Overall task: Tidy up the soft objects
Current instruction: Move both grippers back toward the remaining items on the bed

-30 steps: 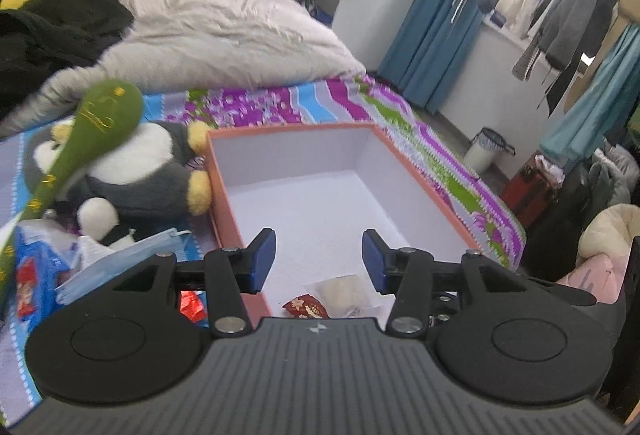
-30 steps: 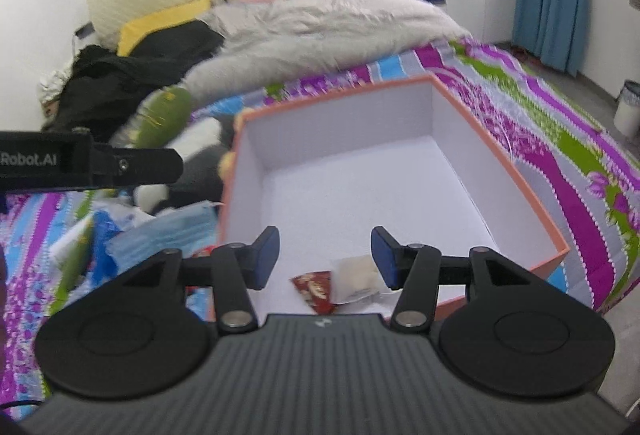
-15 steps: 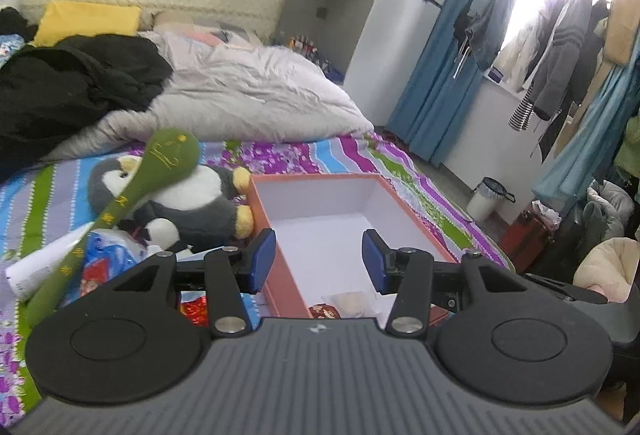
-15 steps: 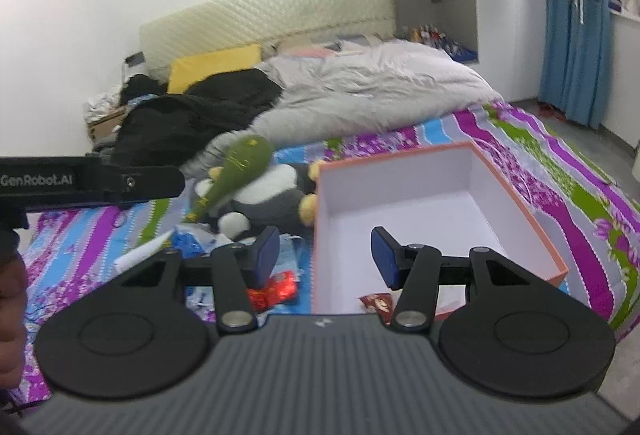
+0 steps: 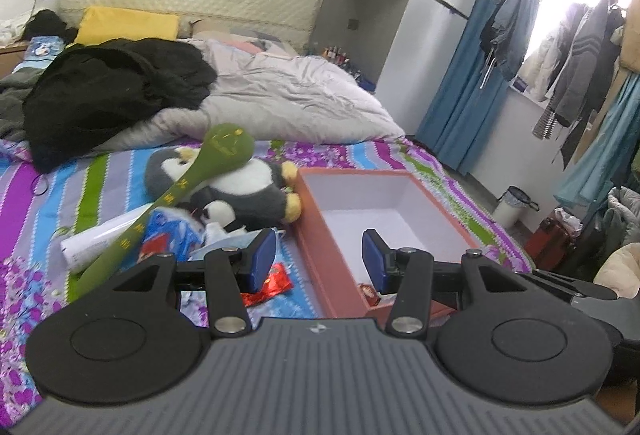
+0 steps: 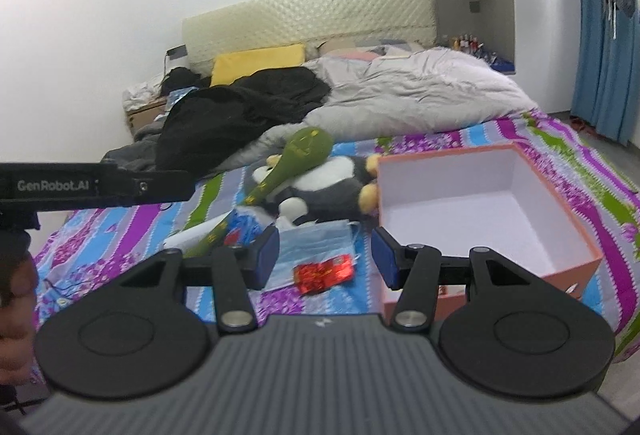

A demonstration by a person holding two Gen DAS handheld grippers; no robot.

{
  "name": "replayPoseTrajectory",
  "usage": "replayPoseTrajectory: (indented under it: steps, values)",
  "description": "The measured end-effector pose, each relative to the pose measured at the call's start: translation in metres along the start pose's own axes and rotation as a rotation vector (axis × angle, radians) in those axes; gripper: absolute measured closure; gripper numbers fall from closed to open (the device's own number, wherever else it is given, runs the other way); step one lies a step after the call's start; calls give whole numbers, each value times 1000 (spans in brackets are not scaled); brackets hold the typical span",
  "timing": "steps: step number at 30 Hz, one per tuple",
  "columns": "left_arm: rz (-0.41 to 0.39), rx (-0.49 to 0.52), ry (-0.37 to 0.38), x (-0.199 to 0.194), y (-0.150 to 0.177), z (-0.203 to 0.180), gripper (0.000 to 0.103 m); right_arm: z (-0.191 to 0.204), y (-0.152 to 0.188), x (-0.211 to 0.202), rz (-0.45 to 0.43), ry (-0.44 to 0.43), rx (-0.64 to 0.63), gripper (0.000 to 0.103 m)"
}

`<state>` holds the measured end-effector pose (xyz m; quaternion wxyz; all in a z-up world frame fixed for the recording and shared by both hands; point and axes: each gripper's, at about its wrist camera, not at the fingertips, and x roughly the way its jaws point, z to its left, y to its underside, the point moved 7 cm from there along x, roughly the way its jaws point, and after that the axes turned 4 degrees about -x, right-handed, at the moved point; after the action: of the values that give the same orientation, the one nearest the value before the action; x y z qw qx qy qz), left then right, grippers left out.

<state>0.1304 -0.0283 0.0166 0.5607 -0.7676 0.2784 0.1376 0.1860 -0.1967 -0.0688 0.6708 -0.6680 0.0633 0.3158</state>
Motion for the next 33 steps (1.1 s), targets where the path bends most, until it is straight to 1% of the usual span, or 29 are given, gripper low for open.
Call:
replayPoseTrajectory:
  steps: [7, 19, 23, 26, 29, 33]
  values:
    - [25, -30, -47, -10, 23, 20, 49, 17, 22, 2, 37, -30, -5, 49]
    - [108, -79, -107, -2, 65, 51, 49, 34, 59, 14, 123, -56, -6, 49]
    - [158, -107, -128, 10, 80, 66, 49, 37, 73, 26, 165, -61, 4, 49]
    - [190, -117, -140, 24, 85, 77, 49, 39, 80, 37, 194, -66, 17, 49]
    - [209, -114, -153, 39, 86, 89, 49, 39, 83, 52, 218, -62, 29, 49]
    - [220, -108, -172, 60, 78, 106, 49, 43, 82, 72, 235, -69, 36, 49]
